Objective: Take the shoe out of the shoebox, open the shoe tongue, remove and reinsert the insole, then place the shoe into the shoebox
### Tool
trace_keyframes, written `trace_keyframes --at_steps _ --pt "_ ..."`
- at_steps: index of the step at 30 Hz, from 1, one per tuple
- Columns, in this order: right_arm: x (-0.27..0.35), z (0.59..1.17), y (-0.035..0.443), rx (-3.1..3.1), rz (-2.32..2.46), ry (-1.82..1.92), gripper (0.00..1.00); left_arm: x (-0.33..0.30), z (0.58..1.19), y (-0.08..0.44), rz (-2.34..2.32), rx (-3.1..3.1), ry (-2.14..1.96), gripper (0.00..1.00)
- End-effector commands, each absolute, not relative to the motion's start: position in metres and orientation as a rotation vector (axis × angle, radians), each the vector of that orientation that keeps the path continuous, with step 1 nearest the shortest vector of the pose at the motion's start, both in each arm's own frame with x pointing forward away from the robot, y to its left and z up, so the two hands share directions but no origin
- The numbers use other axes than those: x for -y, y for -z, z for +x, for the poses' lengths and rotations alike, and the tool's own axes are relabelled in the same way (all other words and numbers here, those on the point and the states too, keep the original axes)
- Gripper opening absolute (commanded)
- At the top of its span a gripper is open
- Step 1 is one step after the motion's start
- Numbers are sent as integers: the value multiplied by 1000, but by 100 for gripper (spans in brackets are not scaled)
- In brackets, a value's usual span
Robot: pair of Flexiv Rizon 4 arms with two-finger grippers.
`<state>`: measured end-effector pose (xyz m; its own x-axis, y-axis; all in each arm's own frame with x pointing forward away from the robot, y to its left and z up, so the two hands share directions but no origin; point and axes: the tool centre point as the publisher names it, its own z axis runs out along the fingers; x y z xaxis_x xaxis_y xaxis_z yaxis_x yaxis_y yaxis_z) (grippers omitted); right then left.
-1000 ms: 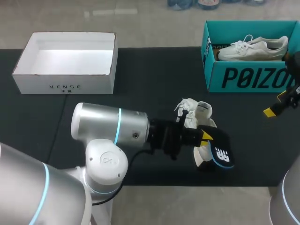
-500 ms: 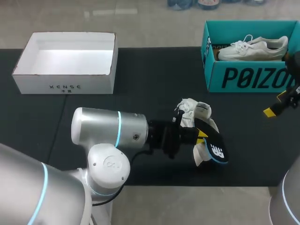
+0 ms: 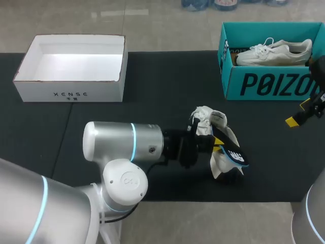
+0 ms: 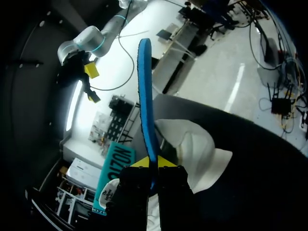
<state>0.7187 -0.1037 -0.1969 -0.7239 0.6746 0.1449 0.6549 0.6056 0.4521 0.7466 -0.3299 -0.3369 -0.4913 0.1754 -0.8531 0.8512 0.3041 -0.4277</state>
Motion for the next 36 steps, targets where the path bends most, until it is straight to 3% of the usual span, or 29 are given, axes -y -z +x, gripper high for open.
trace_keyframes --at_steps 1,3,4,8,29,31,32,36 --pt "104 717 198 -2776 1152 -756 100 324 744 327 923 -1892 1191 0" --pt "104 717 198 -2776 1152 -756 100 321 741 323 925 -1893 1188 24" --pt "104 717 198 -2776 1152 -756 100 319 740 321 928 -1893 1183 29" --pt "104 717 198 -2776 1152 -756 100 316 737 318 927 -1896 1177 34" --pt "104 717 198 -2776 1152 -756 100 354 741 320 1000 -1847 1247 29" --pt "104 717 198 -2776 1152 -756 100 355 740 320 1003 -1847 1250 15" --pt "104 717 198 -2776 1152 -756 100 355 740 319 1003 -1846 1252 0" --pt "104 717 198 -2776 1152 -756 100 350 735 319 998 -1860 1243 0"
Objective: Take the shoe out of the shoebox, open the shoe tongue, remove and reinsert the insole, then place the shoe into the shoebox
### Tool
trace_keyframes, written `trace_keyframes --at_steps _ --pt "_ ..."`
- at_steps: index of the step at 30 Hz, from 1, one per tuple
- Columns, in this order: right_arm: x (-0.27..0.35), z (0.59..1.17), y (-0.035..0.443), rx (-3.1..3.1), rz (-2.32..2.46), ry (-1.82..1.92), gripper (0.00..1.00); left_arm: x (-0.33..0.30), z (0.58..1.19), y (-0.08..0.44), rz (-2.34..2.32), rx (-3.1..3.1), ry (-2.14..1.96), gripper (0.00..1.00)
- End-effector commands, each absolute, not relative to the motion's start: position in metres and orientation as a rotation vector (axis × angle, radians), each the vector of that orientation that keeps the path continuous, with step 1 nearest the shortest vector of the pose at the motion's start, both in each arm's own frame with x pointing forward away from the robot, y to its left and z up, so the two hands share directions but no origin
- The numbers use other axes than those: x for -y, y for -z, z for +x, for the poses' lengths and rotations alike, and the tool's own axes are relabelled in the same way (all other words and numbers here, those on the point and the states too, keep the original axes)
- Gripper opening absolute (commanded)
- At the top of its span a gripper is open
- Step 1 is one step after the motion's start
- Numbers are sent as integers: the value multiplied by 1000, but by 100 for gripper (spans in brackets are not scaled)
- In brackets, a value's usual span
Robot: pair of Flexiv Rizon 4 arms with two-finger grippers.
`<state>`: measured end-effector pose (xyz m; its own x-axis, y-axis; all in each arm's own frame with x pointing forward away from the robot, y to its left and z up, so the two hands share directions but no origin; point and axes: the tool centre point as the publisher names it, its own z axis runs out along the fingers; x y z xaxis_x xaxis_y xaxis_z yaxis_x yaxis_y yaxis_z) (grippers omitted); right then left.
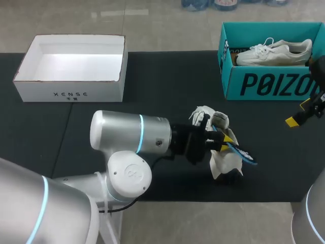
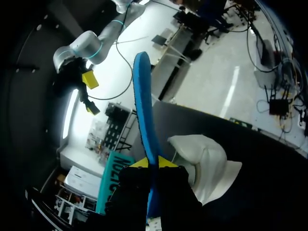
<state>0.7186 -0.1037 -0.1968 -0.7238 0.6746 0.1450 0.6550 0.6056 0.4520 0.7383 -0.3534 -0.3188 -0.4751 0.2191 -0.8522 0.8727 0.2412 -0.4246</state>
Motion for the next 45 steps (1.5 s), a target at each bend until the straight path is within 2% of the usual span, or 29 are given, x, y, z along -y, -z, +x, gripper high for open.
trace_keyframes --at_steps 1,25,42,45 --pt "104 717 198 -2776 1152 -756 100 349 734 319 992 -1863 1243 0" --pt "104 717 198 -2776 1152 -756 100 348 775 350 929 -1835 1202 0" --pt "104 717 198 -2776 1152 -756 100 326 761 342 896 -1878 1161 0" --pt "104 717 198 -2776 1152 -756 100 327 758 340 901 -1876 1169 64"
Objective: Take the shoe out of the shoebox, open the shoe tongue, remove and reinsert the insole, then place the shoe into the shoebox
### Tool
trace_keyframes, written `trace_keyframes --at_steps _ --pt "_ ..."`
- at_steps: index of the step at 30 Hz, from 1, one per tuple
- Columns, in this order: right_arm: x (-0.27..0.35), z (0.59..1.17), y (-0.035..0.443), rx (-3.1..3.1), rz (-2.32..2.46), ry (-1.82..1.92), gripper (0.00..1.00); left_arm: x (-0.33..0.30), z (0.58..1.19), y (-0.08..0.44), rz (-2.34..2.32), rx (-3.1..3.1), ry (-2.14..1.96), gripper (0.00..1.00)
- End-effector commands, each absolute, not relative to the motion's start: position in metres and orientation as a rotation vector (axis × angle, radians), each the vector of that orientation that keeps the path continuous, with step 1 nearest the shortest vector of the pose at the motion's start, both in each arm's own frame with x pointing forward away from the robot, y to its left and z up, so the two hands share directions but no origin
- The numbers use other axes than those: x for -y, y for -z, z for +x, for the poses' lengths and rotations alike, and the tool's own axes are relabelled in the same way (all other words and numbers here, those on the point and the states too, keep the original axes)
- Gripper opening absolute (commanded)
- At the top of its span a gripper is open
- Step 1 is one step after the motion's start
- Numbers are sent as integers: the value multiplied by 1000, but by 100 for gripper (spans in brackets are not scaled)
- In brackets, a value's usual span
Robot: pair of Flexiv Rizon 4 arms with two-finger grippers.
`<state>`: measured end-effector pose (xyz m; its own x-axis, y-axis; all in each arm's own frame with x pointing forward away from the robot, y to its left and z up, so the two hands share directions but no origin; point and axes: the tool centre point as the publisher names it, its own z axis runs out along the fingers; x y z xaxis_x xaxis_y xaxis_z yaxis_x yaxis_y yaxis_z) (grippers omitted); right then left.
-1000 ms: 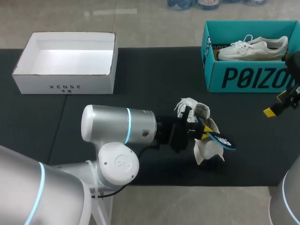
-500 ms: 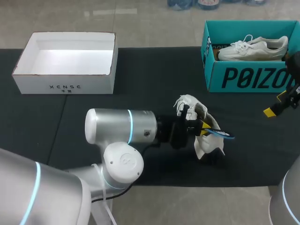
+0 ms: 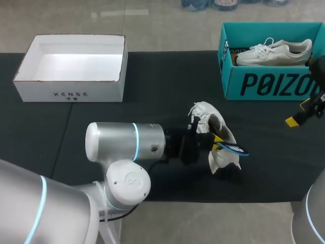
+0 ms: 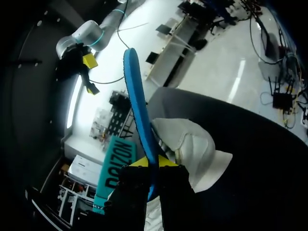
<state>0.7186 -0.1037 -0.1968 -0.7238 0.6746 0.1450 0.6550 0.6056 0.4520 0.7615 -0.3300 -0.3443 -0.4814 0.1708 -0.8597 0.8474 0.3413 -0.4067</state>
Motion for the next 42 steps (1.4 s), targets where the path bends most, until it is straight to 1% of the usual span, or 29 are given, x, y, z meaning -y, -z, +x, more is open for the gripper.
trace_keyframes --at_steps 1,2,16,18,21,24,26,28,32,33,34,39,41,42 --pt "104 717 198 -2776 1152 -756 100 327 757 339 903 -1875 1171 89" --pt "104 717 198 -2776 1152 -756 100 328 756 339 905 -1875 1173 100" --pt "104 717 198 -2776 1152 -756 100 337 759 332 915 -1858 1188 100" --pt "104 717 198 -2776 1152 -756 100 338 761 329 917 -1851 1189 98" --pt "104 717 198 -2776 1152 -756 100 340 762 326 920 -1847 1191 98" --pt "104 717 198 -2776 1152 -756 100 339 763 322 923 -1843 1197 95" --pt "104 717 198 -2776 1152 -756 100 337 763 317 927 -1844 1205 91" --pt "104 717 198 -2776 1152 -756 100 333 763 311 940 -1845 1199 92" --pt "104 717 198 -2776 1152 -756 100 323 760 304 974 -1856 1177 78" --pt "104 717 198 -2776 1152 -756 100 321 759 304 978 -1859 1174 71" --pt "104 717 198 -2776 1152 -756 100 319 759 305 977 -1864 1173 68" --pt "104 717 198 -2776 1152 -756 100 316 759 306 992 -1891 1167 67" --pt "104 717 198 -2776 1152 -756 100 318 759 303 1015 -1896 1175 69" --pt "104 717 198 -2776 1152 -756 100 319 759 302 1019 -1900 1177 71"
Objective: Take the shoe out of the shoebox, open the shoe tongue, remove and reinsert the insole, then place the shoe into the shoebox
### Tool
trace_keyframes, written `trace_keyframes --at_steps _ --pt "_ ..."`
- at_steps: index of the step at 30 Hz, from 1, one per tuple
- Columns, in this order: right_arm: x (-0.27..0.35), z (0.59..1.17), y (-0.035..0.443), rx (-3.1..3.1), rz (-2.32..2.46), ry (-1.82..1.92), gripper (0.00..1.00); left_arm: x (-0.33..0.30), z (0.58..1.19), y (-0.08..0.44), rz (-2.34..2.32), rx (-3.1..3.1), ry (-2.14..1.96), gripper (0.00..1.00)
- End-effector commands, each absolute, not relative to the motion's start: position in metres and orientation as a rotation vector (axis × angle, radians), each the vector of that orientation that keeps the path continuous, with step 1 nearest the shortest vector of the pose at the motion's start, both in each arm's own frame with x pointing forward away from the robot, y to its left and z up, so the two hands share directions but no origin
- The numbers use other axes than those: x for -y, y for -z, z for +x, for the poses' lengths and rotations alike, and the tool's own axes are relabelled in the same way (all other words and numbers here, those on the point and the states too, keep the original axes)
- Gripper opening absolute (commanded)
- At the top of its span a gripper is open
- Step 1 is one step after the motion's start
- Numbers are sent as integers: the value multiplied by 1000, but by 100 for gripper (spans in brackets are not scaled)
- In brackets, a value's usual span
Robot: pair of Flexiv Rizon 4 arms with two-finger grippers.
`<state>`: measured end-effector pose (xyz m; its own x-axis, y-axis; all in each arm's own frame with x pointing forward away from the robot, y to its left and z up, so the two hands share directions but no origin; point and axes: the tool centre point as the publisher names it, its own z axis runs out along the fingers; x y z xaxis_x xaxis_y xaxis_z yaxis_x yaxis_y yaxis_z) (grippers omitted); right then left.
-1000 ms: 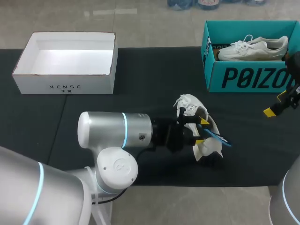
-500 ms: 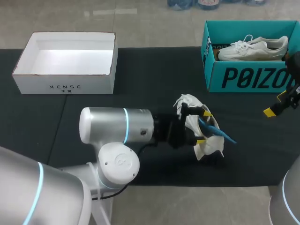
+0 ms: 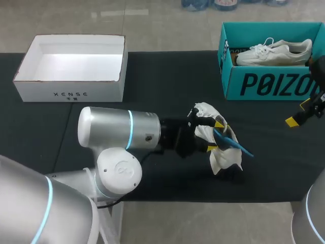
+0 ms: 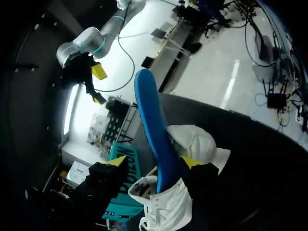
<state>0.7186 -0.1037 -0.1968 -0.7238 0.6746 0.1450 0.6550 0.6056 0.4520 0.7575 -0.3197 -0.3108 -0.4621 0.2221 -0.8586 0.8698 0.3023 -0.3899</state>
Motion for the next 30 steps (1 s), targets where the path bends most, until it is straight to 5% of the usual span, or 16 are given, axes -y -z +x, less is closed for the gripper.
trace_keyframes --at_steps 1,8,13,18,30 --pt "104 717 198 -2776 1152 -756 100 320 759 302 1024 -1905 1176 74" --pt "104 717 198 -2776 1152 -756 100 331 759 299 1090 -1943 1203 72" --pt "104 717 198 -2776 1152 -756 100 334 759 303 1103 -1968 1201 49" --pt "104 717 198 -2776 1152 -756 100 337 758 309 1115 -1996 1195 40" --pt "104 717 198 -2776 1152 -756 100 346 758 316 1127 -2029 1188 47"
